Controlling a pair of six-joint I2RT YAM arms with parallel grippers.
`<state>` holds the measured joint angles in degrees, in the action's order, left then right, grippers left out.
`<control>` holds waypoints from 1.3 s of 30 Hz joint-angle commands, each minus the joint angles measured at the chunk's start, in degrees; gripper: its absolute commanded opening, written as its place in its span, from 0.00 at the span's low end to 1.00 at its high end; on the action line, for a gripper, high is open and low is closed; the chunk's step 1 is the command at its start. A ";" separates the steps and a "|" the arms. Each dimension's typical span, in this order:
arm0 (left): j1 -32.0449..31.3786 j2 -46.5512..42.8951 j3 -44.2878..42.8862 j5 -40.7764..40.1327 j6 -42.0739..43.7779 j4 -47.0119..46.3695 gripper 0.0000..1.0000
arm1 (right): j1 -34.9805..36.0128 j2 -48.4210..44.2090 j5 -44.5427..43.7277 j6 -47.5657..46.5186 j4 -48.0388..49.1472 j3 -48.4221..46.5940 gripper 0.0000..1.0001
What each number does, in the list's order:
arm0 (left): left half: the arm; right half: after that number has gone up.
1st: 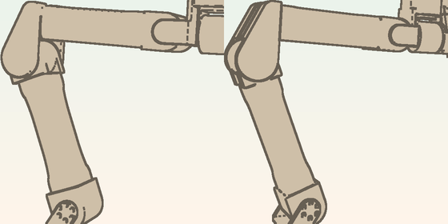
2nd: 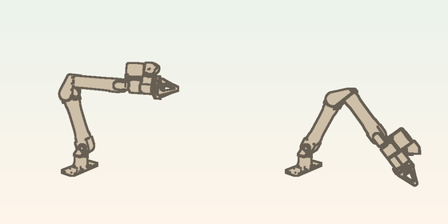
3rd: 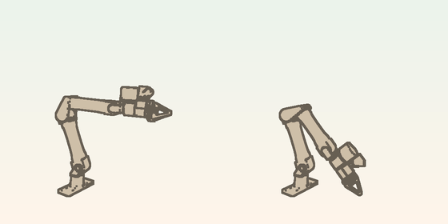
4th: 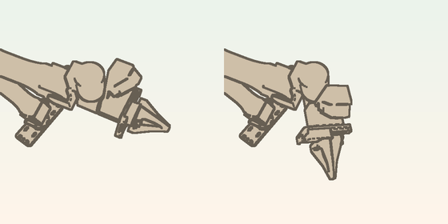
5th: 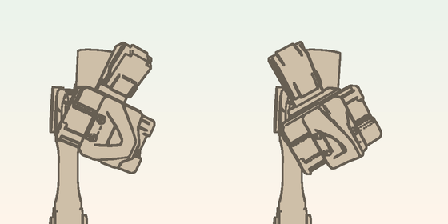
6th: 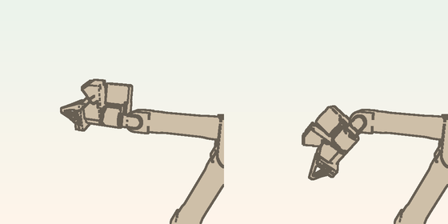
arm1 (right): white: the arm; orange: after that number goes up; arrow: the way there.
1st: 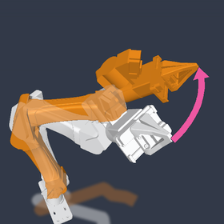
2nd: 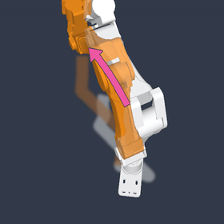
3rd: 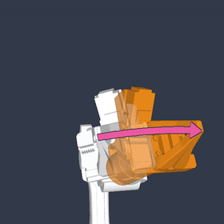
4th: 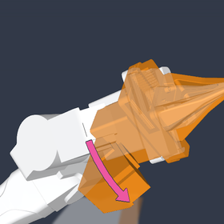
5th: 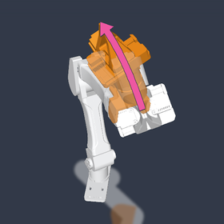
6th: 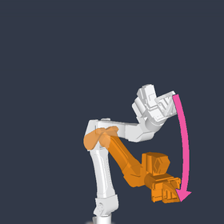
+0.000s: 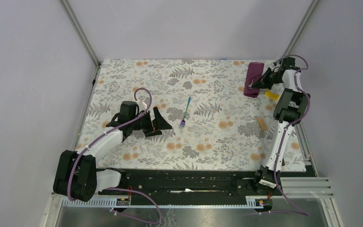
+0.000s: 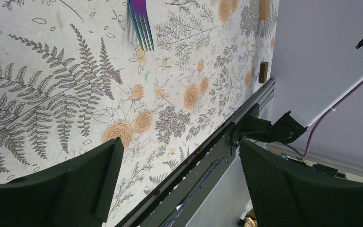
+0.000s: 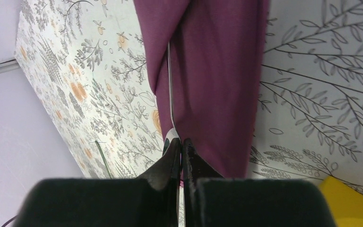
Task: Fold the napkin into a case and place the utensils inside
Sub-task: Insert the spoon into the folded napkin.
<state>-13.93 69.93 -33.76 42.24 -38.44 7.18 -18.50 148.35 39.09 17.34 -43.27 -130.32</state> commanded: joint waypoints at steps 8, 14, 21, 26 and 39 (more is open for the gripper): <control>-0.22 0.29 -1.85 0.60 0.99 -2.57 0.99 | 1.10 1.84 3.98 -0.74 4.24 -2.28 0.00; -0.22 0.28 -1.72 0.56 0.91 -2.58 0.99 | 1.26 2.82 3.53 -0.89 4.80 -3.16 0.00; -0.21 0.17 -1.40 0.64 0.41 -3.10 0.99 | 1.45 3.38 1.96 -0.72 5.27 -4.65 0.04; -0.22 0.04 -1.20 0.78 0.12 -3.38 0.99 | 1.84 4.25 1.64 -0.11 5.23 -5.89 0.13; -0.22 -1.72 -0.35 1.29 -0.14 -3.40 0.99 | 2.68 -5.75 -10.54 -1.70 1.18 -1.79 0.55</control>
<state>-13.93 69.93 -33.74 42.26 -38.65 6.28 -16.34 149.86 35.55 17.21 -38.57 -132.70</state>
